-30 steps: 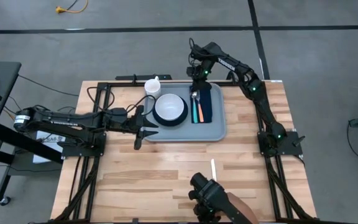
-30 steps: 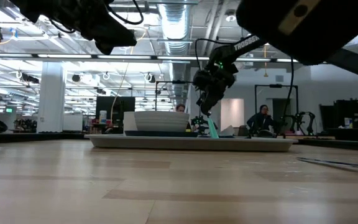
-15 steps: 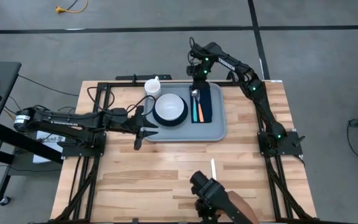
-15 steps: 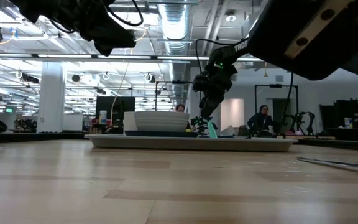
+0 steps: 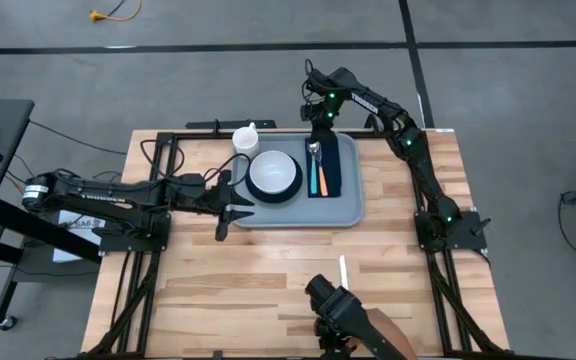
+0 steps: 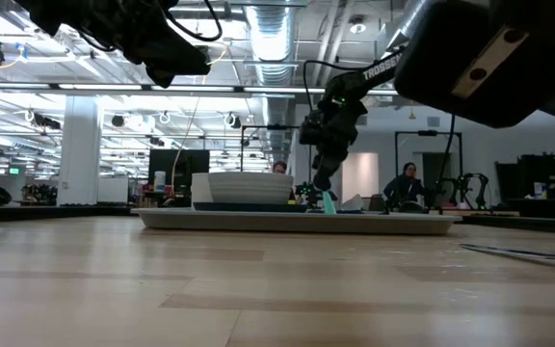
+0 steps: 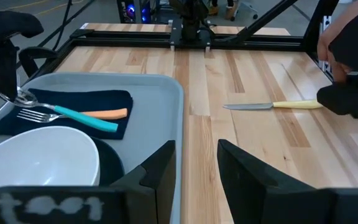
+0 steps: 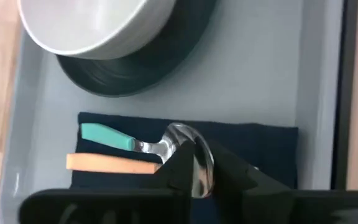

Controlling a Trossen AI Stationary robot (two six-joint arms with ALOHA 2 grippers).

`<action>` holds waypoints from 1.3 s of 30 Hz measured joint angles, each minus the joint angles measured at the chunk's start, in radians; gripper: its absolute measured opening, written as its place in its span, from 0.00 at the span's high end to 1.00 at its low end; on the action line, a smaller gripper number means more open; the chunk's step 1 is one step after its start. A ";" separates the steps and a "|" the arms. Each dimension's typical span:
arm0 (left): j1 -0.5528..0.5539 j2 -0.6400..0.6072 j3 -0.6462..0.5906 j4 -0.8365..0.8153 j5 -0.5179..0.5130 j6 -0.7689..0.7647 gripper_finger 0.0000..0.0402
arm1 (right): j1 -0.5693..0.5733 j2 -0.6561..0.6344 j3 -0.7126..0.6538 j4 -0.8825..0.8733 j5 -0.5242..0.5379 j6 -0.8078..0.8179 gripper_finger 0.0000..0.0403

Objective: Set up tray
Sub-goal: Put the blue spoon on the blue napkin to the right of the green plate, then put the yellow knife on the blue napkin to the right of the orange spoon

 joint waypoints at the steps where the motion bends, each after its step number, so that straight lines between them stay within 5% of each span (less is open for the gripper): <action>1: 0.000 0.000 0.000 0.000 0.000 0.000 0.73 | 0.000 0.000 0.000 0.001 0.010 0.003 0.89; 22: 0.000 0.000 0.000 0.000 0.000 0.000 0.73 | 0.000 0.000 0.000 0.022 0.017 0.004 0.84; 33: 0.000 0.000 0.000 -0.002 -0.001 0.002 0.73 | -0.011 0.000 0.001 -0.022 0.135 0.084 0.84; 39: 0.014 0.000 0.000 -0.003 -0.112 -0.013 0.73 | -0.042 -0.014 -0.002 -0.145 0.048 0.132 0.84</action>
